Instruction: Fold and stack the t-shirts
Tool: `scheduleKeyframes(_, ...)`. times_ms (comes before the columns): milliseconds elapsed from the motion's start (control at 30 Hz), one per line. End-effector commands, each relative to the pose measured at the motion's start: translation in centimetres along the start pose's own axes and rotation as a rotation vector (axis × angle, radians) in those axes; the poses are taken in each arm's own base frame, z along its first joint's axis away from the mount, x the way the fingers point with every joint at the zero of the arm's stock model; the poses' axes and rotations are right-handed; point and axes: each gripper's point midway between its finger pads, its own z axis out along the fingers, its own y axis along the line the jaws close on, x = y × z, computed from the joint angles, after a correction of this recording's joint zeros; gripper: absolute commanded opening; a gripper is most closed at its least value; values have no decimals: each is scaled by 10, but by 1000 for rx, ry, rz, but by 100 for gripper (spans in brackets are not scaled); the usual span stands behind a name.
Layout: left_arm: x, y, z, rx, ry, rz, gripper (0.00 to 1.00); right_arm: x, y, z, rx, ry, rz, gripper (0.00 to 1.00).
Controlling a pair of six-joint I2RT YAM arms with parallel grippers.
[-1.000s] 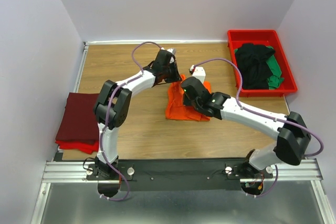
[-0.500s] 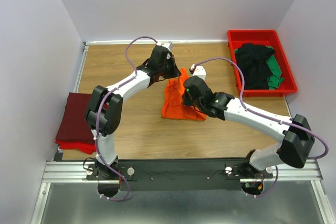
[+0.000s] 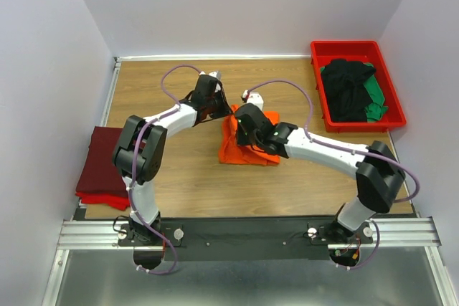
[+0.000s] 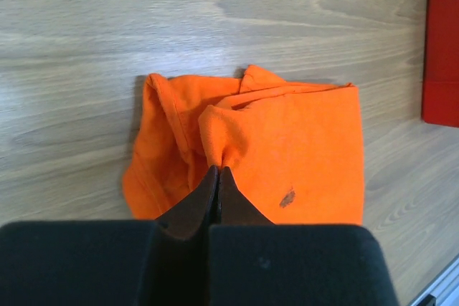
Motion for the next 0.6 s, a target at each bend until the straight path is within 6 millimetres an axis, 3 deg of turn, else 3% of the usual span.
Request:
scheduleKeyframes(0,-14,-4,0,24,-62,-1,0,6,27,17,-83,16,7,1)
scheduleKeyframes(233,-10,-1,7,45,-65,-17,0,26,49,41,-173,49,18,5)
scheduleKeyframes(467,-8,7,11,35,-69,-29,0,65,48,64,-185,115,-12,8)
scheduleKeyframes(567,-8,11,13,27,-70,-35,0,71,51,71,-198,116,-14,10)
